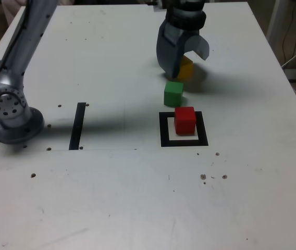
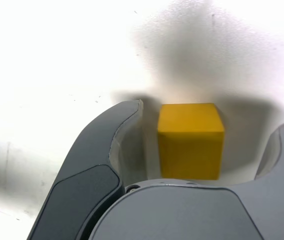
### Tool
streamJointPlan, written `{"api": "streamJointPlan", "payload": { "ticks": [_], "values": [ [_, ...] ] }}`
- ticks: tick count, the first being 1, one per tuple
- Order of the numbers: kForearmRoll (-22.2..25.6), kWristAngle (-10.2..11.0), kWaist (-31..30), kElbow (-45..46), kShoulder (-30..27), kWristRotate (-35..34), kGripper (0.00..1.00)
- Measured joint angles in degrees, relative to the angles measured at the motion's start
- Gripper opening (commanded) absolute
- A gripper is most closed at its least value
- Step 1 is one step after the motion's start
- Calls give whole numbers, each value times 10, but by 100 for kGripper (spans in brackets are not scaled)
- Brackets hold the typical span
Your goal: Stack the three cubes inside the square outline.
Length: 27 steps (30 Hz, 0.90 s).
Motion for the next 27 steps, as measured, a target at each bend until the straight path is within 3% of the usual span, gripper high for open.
{"api": "streamJointPlan", "payload": {
  "ticks": [14, 22, 27],
  "values": [
    [12, 1, 6, -16, 9, -2, 60],
    [25, 1, 9, -17, 15, 0, 42],
    [25, -1, 10, -18, 15, 4, 39]
  ]
}}
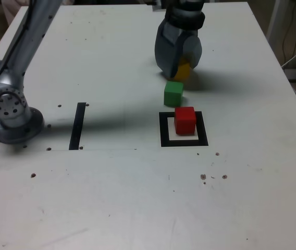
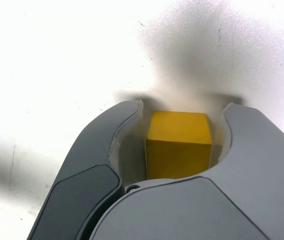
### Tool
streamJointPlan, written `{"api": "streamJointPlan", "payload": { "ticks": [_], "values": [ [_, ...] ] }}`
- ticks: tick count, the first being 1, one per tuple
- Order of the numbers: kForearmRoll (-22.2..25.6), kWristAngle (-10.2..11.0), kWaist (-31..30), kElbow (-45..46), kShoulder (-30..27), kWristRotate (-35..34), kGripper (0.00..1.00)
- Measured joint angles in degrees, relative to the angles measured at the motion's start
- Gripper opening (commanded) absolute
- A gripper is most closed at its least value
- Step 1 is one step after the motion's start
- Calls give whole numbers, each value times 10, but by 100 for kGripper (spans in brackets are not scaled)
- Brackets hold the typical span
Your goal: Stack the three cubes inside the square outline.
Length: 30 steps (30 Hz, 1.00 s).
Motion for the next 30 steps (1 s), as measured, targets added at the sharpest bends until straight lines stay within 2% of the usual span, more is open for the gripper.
{"api": "streamJointPlan", "payload": {
  "ticks": [8, 17, 23, 30],
  "values": [
    [-1, -5, 0, -3, -2, 9, 30],
    [12, 10, -25, -3, -56, 34, 29],
    [21, 23, -55, -1, -77, 78, 29],
    [31, 25, -107, 22, -113, 151, 29]
  ]
}}
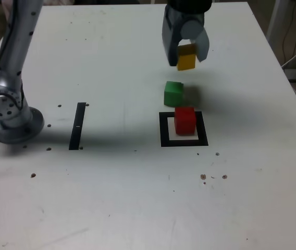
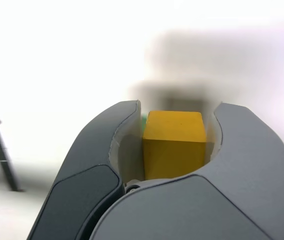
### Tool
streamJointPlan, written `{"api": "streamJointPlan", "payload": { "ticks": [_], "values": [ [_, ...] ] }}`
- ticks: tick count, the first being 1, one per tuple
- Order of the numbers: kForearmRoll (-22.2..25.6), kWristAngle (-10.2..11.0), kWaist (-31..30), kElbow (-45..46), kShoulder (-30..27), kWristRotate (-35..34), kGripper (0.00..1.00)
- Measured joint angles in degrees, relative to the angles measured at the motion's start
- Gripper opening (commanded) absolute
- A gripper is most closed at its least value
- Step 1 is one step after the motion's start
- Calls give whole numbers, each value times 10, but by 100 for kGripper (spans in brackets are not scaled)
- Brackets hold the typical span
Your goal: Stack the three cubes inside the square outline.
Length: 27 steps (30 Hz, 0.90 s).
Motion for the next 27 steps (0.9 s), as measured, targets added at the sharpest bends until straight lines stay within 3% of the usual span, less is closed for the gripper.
{"api": "streamJointPlan", "payload": {
  "ticks": [11, 27],
  "values": [
    [4, -10, -97, 76, -83, -5, 29],
    [-10, -9, -161, 90, -59, -99, 29]
  ]
}}
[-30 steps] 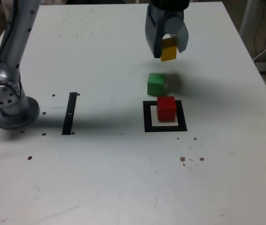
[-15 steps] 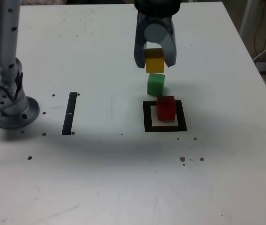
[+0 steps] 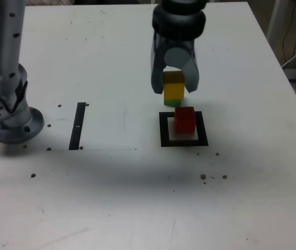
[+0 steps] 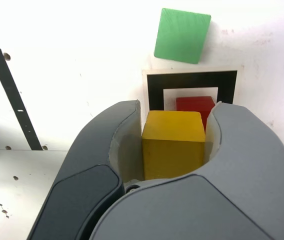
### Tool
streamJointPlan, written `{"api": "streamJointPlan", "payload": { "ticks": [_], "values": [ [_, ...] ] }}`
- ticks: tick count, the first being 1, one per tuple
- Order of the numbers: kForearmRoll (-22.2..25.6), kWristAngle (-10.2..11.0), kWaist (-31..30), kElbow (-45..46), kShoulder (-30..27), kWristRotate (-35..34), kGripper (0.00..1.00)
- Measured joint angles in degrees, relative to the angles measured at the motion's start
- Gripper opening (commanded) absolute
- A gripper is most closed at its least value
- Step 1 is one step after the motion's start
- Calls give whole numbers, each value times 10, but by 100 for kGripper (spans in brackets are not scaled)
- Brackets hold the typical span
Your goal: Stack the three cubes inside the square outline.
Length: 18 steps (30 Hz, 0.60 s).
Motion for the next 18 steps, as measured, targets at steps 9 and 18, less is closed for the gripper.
{"api": "streamJointPlan", "payload": {
  "ticks": [9, 18],
  "values": [
    [-9, -3, -1, -6, 14, -3, 29],
    [-9, -4, -3, -21, 42, -4, 29]
  ]
}}
